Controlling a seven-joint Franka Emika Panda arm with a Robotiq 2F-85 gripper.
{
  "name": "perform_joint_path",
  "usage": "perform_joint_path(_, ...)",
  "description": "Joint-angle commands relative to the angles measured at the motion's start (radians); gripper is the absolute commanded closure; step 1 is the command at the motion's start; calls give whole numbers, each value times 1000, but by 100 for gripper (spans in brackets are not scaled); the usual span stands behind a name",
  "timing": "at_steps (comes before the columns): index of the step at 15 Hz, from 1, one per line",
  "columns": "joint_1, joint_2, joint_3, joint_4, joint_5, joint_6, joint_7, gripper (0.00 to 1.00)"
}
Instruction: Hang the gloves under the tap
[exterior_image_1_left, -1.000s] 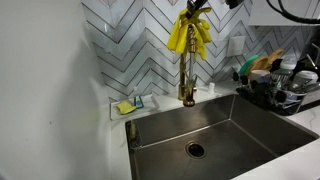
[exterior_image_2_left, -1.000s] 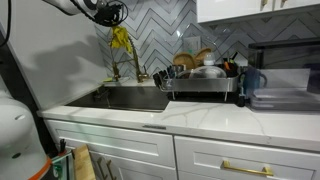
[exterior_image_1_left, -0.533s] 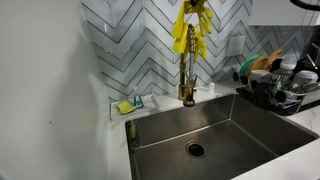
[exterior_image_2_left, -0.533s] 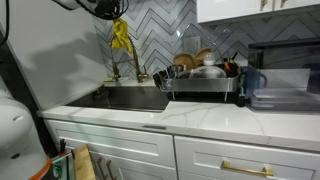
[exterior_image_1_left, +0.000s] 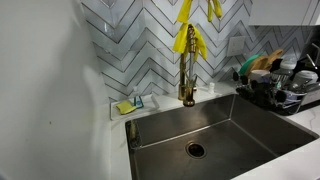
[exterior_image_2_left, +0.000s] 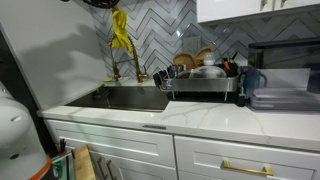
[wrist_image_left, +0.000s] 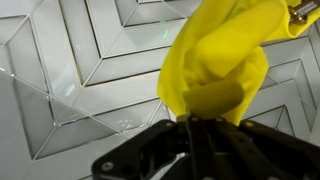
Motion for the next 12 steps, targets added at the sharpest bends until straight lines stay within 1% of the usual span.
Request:
perform_joint_path(1,-15,-71,-14,-15,-36,-54,6,99)
perform_joint_path(5,-14,-128,-48,-34,-27,-70,-34,99)
perform_joint_path(6,1,-140,-64,-45,11,-68,-49,99)
perform_joint_path(7,-11,-90,-44,5,-18,-53,-17,96)
perform_joint_path(12,-8,-110,-53,-13,-14,-56,-20,96)
